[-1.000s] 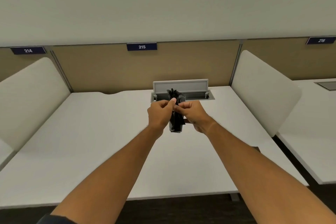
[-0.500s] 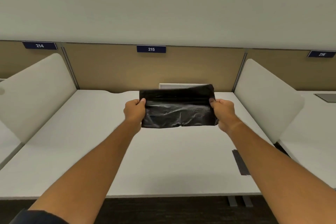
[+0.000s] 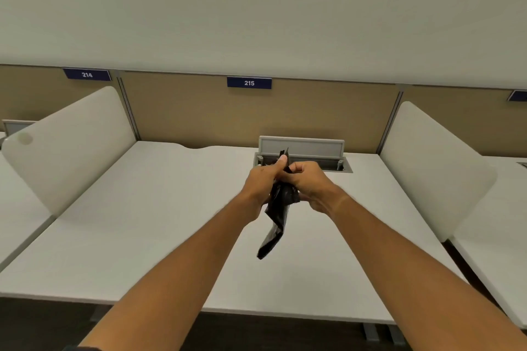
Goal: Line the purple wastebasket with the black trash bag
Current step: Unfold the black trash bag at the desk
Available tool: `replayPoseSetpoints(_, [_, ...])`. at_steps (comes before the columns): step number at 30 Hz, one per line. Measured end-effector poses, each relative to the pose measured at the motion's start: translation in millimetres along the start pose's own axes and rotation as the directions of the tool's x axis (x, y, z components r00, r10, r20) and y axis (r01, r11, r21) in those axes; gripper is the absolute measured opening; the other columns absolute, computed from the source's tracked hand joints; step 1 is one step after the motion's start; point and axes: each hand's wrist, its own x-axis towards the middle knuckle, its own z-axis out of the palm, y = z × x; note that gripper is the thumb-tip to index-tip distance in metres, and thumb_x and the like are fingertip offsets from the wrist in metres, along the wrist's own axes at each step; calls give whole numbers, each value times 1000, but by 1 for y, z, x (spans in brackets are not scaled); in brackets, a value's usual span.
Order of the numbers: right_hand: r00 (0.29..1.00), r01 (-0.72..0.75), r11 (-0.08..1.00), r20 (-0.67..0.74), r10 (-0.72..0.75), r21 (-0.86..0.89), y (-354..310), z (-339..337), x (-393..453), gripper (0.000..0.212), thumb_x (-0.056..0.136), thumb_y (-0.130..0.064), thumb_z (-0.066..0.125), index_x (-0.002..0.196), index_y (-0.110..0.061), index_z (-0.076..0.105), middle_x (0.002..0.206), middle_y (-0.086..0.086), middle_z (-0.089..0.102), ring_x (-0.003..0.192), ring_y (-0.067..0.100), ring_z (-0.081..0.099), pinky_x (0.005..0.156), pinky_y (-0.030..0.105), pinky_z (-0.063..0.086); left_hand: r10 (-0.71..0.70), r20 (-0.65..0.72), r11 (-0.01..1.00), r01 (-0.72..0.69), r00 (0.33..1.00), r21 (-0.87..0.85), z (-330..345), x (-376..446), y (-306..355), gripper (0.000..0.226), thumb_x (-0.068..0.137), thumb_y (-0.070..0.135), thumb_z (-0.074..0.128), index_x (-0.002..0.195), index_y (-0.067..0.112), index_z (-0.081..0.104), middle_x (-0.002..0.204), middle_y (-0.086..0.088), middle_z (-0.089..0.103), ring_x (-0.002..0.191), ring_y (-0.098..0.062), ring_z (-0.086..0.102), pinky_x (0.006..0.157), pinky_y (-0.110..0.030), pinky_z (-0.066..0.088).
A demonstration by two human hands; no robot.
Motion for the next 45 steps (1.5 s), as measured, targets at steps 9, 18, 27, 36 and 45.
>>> replayPoseSetpoints(9, [998,-47,997,42,45,58,7,-20,-1,23,87,-26,69,83,-3,63,83,17,68,75,23,69,67,37,60,9,-229,999,3,973,51,-13,10,-7,20,93,25,61,87,9,72,88,-12,72,87,-28,68,76,-34,56])
replayPoseSetpoints(18, [748,-94,994,-662,39,-47,48,-132,24,10,77,-20,72,82,-12,70,94,16,71,90,35,67,85,46,57,-41,-691,975,180,722,130,-135,0,-43,33,94,20,57,119,0,66,119,-21,65,105,-39,61,90,-39,50])
replayPoseSetpoints(27, [877,-417,723,-454,159,-552,72,-118,15,32,78,-21,69,103,-2,63,99,19,66,90,37,63,78,40,55,91,-562,992,-25,822,123,-138,-28,5,15,95,20,60,85,10,66,83,-9,66,77,-23,62,62,-30,52])
replayPoseSetpoints(36, [971,90,991,230,-64,-104,-25,54,-2,31,87,-33,66,112,-15,66,107,5,72,103,21,67,87,42,54,335,-309,883,-183,890,431,-102,-54,31,21,86,30,70,89,10,71,84,-10,70,82,-20,68,71,-32,57])
replayPoseSetpoints(45, [938,229,973,259,-230,37,-17,103,-24,5,90,-12,66,85,-15,68,84,6,69,73,15,63,47,16,48,198,-560,980,-164,805,111,-148,-111,5,27,84,30,74,69,13,59,63,-3,58,57,-16,54,47,-22,46])
